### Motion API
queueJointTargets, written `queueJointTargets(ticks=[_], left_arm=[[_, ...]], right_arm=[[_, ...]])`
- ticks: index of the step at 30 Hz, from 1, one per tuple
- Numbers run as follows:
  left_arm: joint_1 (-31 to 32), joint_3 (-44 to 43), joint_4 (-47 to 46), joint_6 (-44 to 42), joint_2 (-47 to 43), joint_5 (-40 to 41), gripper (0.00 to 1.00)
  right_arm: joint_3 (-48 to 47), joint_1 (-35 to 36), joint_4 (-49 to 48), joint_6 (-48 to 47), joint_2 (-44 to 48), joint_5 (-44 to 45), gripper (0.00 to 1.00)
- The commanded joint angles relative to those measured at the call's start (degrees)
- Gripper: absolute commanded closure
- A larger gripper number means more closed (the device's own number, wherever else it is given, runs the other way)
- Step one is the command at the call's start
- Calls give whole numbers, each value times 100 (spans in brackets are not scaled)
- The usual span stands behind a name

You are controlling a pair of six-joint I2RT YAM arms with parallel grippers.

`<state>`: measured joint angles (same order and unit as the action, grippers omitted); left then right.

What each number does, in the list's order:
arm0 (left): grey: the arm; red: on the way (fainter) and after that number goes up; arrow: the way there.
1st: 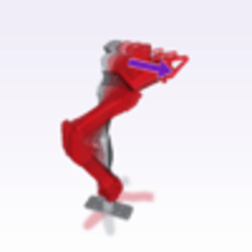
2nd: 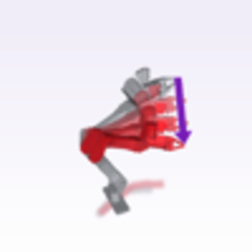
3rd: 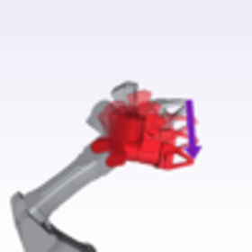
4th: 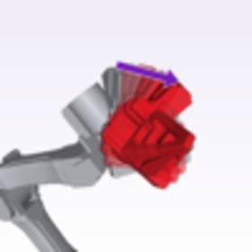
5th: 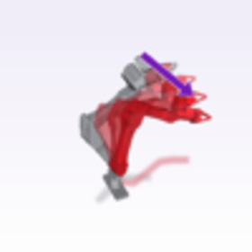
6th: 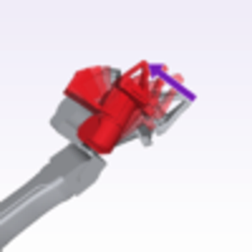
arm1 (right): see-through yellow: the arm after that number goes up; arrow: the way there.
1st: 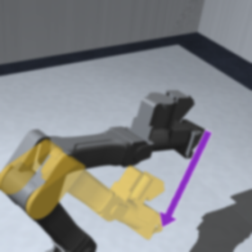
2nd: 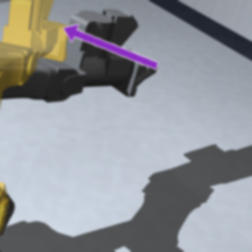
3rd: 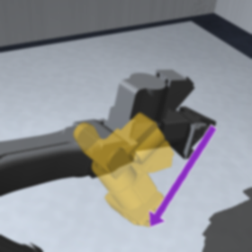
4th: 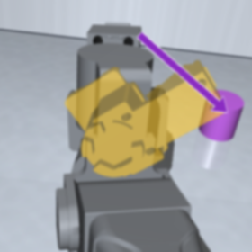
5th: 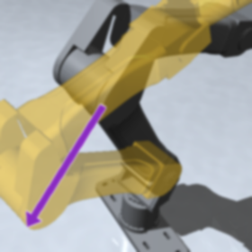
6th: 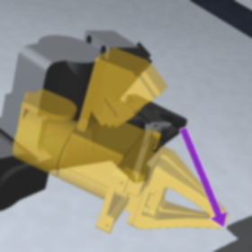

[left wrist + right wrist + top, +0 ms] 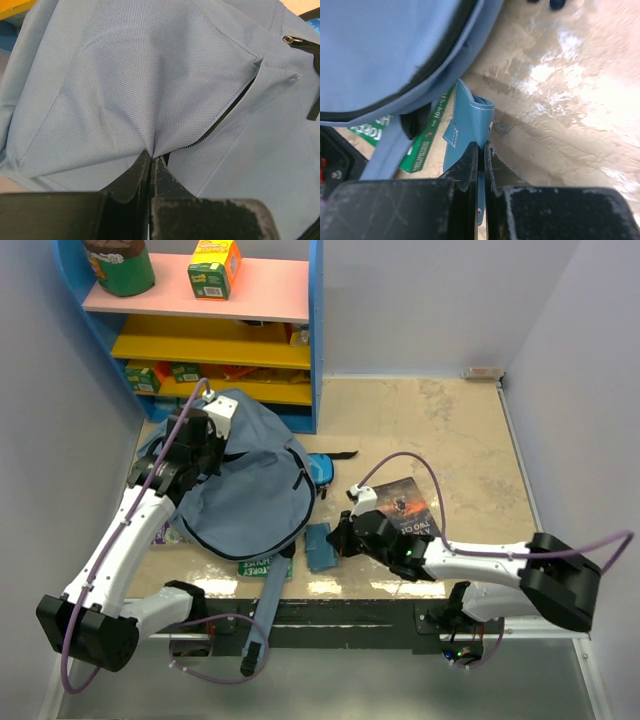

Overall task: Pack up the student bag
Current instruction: Pick up the personal item from the center of the board, then place the student bag at the center of the board, then place the personal item in the student bag.

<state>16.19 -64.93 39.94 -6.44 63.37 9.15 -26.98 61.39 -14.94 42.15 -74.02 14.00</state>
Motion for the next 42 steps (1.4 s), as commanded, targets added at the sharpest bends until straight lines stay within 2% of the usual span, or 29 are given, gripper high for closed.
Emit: queueJointTargets(ticks=[1,7,12,17,21,32,42], left_arm=[[7,15,-408,248,-71,-255,100],[16,6,-426,371,26,-659,100],[7,-3,-487,450,79,-879,100],[7,190,-584,494,131,-1292,100],[16,366,-637,415,96,-1538,100],[16,560,-619,275,123,-2558,100],[7,622,-338,-121,184,-3243,100]], right_arm=[[-246,14,755,-172,870,489,100],[-992,14,1186,-637,1398,446,100],[-1766,14,1064,-919,1276,95,100],[-2328,14,458,-1200,732,-336,100],[-2373,5,-315,-1262,389,-626,100],[-2768,-153,-1598,-1051,-1228,-1180,100],[-2926,-654,-2101,-884,-2291,-1391,100]])
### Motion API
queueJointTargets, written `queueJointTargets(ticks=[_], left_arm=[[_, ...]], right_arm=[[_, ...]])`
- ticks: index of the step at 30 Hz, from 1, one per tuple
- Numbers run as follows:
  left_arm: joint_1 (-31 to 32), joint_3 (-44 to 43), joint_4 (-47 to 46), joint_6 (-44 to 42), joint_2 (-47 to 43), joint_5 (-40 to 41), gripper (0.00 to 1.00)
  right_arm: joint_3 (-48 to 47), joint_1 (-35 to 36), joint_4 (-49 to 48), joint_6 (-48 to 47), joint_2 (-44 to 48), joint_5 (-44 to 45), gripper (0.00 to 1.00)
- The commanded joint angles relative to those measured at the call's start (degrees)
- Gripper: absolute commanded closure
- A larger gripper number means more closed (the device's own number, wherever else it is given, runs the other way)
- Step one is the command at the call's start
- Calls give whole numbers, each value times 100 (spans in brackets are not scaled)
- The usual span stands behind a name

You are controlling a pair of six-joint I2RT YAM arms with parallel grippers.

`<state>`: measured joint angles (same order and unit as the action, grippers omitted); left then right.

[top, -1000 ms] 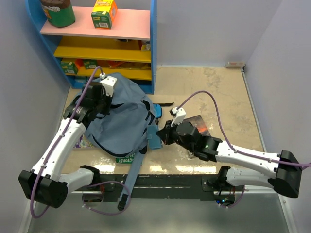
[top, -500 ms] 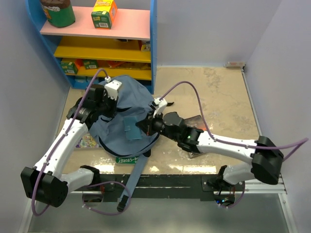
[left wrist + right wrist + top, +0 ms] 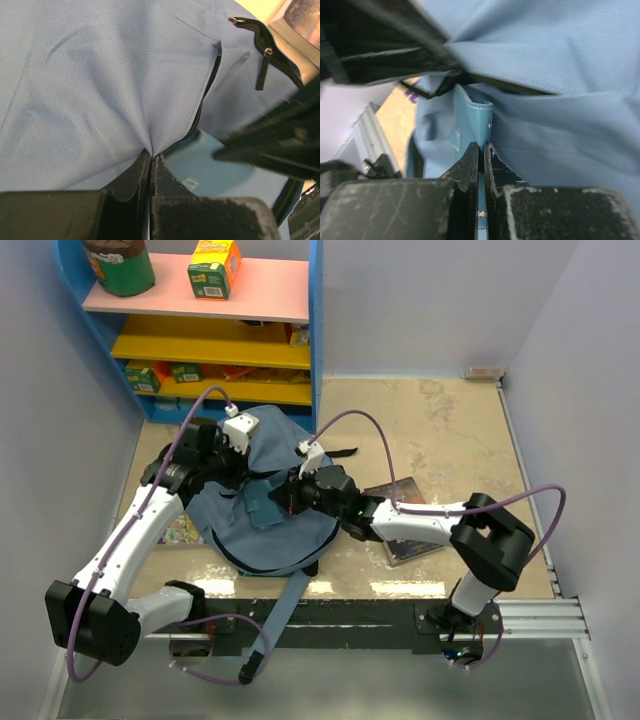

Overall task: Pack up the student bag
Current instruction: Place the personal item in the student bag.

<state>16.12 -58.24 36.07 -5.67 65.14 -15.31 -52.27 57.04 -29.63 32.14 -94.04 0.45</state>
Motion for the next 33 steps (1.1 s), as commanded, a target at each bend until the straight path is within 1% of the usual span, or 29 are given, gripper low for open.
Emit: queueJointTargets(ticks=[1,2,5,9,14,17,21,23,24,26,27,28,29,30,33], left_arm=[[14,-47,66,-250,24,-902,100],[14,-39,92,-276,25,-947,100],[14,-39,206,-426,77,-1158,100],[23,49,374,-663,262,-1264,100],[14,409,216,-918,464,-1089,100],[14,777,5,-962,543,-895,100],[23,972,-250,-945,613,-754,100],[14,946,-303,-918,657,-737,100],[14,928,-311,-909,684,-719,100],[14,911,-338,-883,701,-667,100],[14,919,-381,-840,693,-536,100],[14,928,-478,-822,693,-465,100],[14,963,-539,-787,693,-377,100],[14,981,-627,-673,710,-150,100],[14,972,-935,-480,832,237,100]], right_arm=[[-459,-297,-580,143,-412,-36,100],[-555,-324,-527,178,-640,-149,100],[-574,-412,-763,214,-861,-150,100],[-688,-474,-992,205,-958,-98,100],[-653,-536,-1475,266,-906,-62,100],[-539,-544,-1783,266,-879,122,100],[-591,-536,-1924,275,-1194,473,100],[-705,-536,-1758,275,-1335,597,100],[-775,-527,-1687,275,-1380,588,83],[-750,-518,-1476,223,-1363,658,57],[-645,-518,-1415,196,-1319,702,40],[-557,-518,-1388,118,-1145,728,36],[-478,-509,-1388,73,-1056,720,35],[-329,-518,-1344,30,-942,711,33],[-92,-457,-1117,-207,-502,737,32]])
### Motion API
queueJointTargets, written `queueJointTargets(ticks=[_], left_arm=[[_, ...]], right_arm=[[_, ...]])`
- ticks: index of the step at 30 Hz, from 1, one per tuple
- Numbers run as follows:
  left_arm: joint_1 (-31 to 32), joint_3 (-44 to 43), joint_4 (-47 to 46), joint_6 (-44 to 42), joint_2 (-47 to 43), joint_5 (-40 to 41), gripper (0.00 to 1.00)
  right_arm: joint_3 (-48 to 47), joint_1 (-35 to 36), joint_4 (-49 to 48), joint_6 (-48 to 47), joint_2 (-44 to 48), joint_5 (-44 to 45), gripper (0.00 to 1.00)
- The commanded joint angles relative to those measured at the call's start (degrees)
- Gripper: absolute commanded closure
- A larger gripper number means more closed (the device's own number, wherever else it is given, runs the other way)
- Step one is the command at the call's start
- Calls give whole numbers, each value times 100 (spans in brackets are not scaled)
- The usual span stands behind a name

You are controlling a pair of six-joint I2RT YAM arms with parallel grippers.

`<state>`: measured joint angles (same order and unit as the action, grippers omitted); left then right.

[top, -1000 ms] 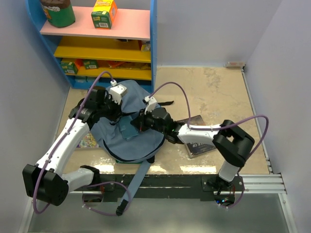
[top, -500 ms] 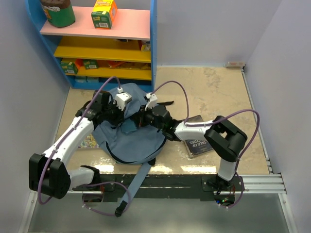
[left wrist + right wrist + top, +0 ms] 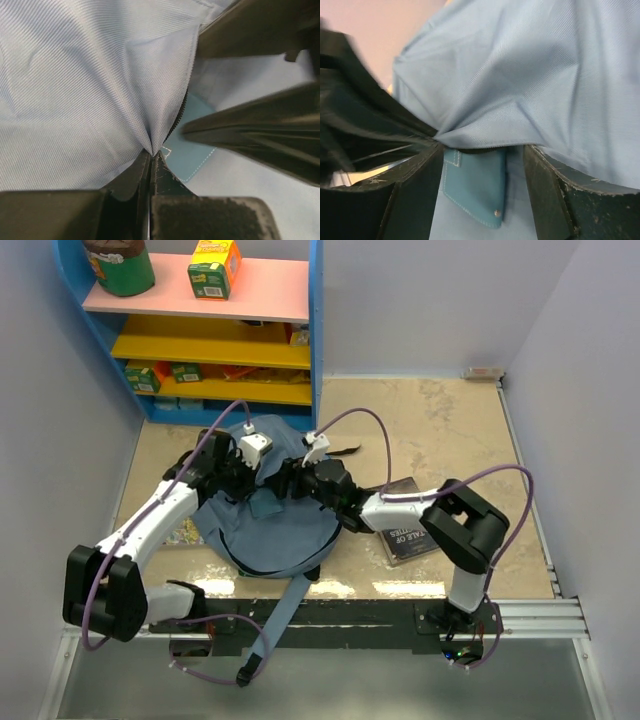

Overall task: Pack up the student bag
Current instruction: Place the personal item in the student bag.

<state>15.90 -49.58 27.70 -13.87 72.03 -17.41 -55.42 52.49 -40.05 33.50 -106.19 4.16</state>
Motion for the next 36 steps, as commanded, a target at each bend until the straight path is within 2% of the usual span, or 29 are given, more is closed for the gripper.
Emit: queueJointTargets(ticks=[1,5,6,7,8,10,11,13,17,36], left_arm=[[36,98,-116,376,197,501,100],[36,-60,-143,499,408,624,100],[36,-78,-142,508,434,633,100],[36,-78,-142,508,435,633,100],[36,-113,-142,499,435,642,100],[36,-148,-90,473,435,633,100],[36,-192,-72,464,426,642,100],[45,-201,-46,455,417,651,100],[36,-280,-2,455,408,607,100],[27,-201,253,86,312,203,100]], right_arm=[[303,33,-21,-483,801,409,32],[689,401,208,-800,1118,515,42],[873,507,243,-853,1153,628,52],[962,621,235,-958,1153,699,58],[1032,874,261,-994,1145,813,71],[1226,1052,235,-959,1031,937,84],[1270,1149,217,-924,978,972,93],[1367,1211,156,-862,890,1042,100],[1253,1211,182,-888,706,1104,100],[-504,930,-64,-1196,-823,1490,100]])
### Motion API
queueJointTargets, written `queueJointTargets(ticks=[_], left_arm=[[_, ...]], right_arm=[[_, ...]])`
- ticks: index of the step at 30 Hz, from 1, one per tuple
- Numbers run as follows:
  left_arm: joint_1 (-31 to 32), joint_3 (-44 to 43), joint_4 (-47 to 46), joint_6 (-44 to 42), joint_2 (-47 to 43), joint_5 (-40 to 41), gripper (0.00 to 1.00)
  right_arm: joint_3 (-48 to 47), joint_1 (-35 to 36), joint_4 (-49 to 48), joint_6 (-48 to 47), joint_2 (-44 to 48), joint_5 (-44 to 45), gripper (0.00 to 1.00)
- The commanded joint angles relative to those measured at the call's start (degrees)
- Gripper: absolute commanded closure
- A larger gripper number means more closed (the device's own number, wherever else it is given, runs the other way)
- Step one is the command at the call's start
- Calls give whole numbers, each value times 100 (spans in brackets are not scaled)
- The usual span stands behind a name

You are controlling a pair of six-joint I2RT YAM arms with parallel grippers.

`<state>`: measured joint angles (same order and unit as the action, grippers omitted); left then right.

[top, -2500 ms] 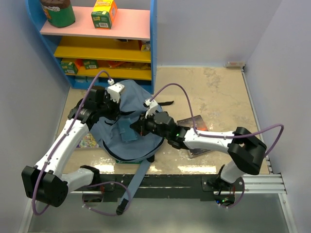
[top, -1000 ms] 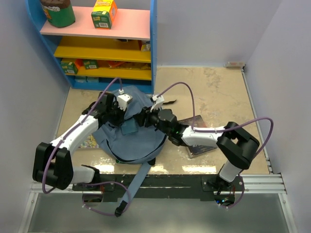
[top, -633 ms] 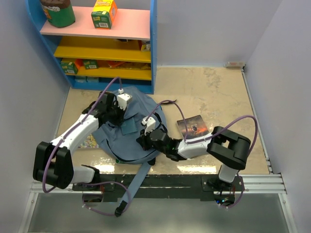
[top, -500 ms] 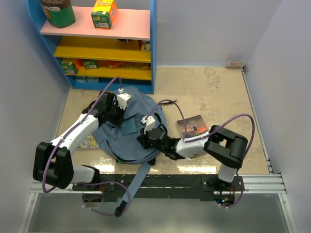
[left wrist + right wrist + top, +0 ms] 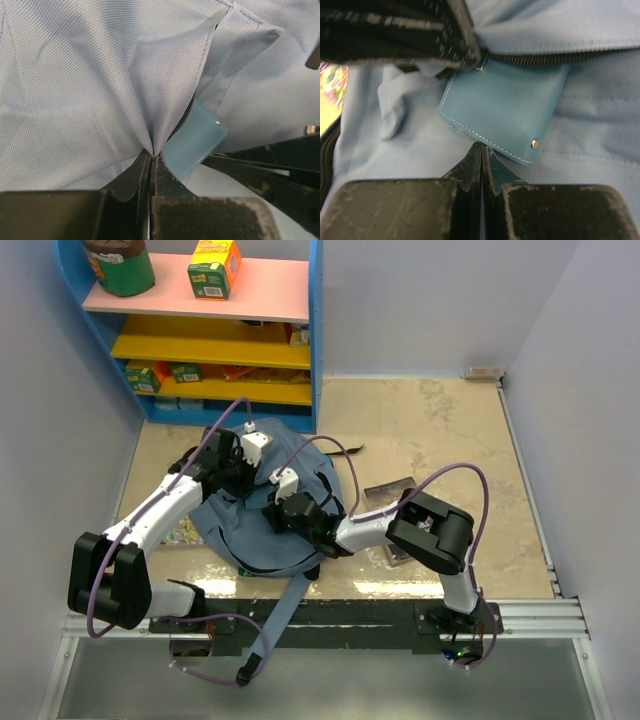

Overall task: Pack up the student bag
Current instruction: Place the personal item in the student bag.

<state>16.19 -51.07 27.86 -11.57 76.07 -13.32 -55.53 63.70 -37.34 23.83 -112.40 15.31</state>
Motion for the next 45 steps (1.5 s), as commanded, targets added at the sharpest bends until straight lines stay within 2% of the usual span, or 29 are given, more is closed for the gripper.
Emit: queueJointTargets(ticks=[1,8,15,18,23,26,27,28,30,31,34,36,37,40,45], left_arm=[[7,-61,255,-170,-101,-223,100],[7,-96,422,-354,-101,-399,100],[-1,-52,431,-398,-93,-434,100],[-1,-26,440,-407,-66,-478,100],[-1,-44,501,-442,-66,-566,100],[-1,-149,659,-503,-5,-837,99],[7,-271,729,-513,13,-934,99],[-1,-342,800,-530,22,-1040,96],[7,-508,958,-565,-22,-1277,94],[-1,-544,993,-574,-83,-1330,93],[-1,-606,1108,-714,-145,-1454,86],[-1,-606,1222,-793,-145,-1463,79],[-45,-597,1248,-863,-171,-1454,70],[-246,-579,1205,-891,-216,-1445,57],[-774,-1140,1073,-671,-312,-1507,44]], right_arm=[[-555,-218,-379,-248,-247,454,100],[-1232,-508,-625,-467,-643,920,100],[-1118,-596,-1380,-669,-529,1474,100],[-1320,-613,-1241,-687,-704,1449,100],[-1075,-622,-1591,-547,-660,1185,100],[-1292,-622,-1645,-389,-783,940,100],[-1398,-622,-1636,-380,-879,860,96],[-1504,-622,-1618,-388,-915,712,90],[-1680,-613,-1583,-284,-915,570,84],[-1663,-613,-1627,-239,-846,526,76],[-1339,-605,-1715,-186,-574,447,61],[-839,-613,-1767,-169,-310,482,58],[-602,-605,-1829,-143,-170,508,54],[199,-587,-1970,-72,445,525,48],[780,-526,-1636,-2,1017,464,45]])
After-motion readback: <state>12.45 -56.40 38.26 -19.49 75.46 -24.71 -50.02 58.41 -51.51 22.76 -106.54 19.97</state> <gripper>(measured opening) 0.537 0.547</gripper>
